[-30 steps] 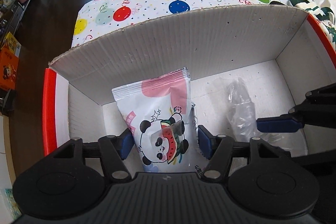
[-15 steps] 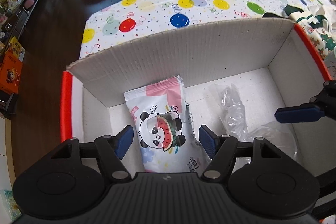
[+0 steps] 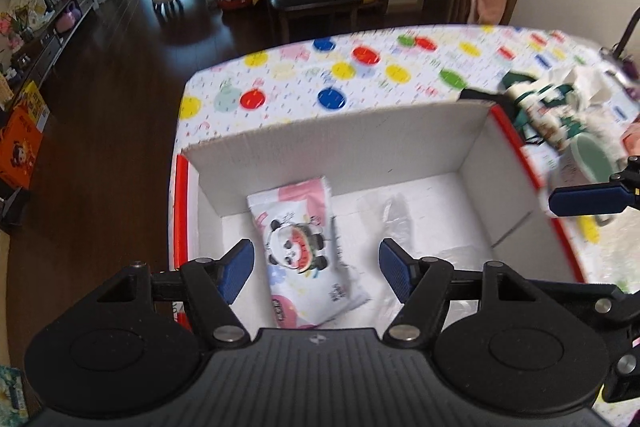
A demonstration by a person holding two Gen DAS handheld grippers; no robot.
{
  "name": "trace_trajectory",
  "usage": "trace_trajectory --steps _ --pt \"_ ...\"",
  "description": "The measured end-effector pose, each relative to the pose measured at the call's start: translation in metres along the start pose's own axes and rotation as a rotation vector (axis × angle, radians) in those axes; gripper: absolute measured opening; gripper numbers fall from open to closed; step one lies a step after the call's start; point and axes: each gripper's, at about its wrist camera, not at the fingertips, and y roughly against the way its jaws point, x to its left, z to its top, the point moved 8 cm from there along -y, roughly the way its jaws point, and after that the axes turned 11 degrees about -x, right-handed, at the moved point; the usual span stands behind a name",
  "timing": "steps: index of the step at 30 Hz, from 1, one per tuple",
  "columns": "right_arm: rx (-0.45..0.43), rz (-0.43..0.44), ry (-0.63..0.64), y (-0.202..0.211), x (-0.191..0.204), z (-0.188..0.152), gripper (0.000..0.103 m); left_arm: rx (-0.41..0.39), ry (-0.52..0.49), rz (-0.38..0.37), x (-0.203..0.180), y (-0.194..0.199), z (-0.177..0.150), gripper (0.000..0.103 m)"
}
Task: Organize soft objects
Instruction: 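Open both tools to release the packet and bag into the box, then move both tools back toward the bubble wrap and pink bath puff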
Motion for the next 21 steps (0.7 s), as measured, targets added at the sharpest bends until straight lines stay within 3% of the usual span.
trace_trajectory --steps 4,6,14,17,21 --pt "-0.059 -0.006 0.002 0.029 0.001 0.004 0.078 -0.052 0.009 -0.028 -0.011 0.026 0.006 0.07" --pt "-0.084 -0.009 0.006 0.044 0.001 0.004 0.08 -0.076 0.017 -0.04 -0.016 0.039 0.008 0.077" --pt "-0.202 -0.037 -0.015 0.101 -0.007 0.004 0.088 -0.195 0.016 -0.073 -0.044 0.088 0.015 0.077" --pt "-0.247 -0.048 -0.021 0.124 -0.011 0.001 0.092 -0.239 0.005 -0.087 -0.058 0.105 0.016 0.084" --pt "-0.311 -0.07 -0.041 0.153 -0.022 -0.005 0.097 -0.275 0.007 -0.111 -0.081 0.121 0.013 0.085"
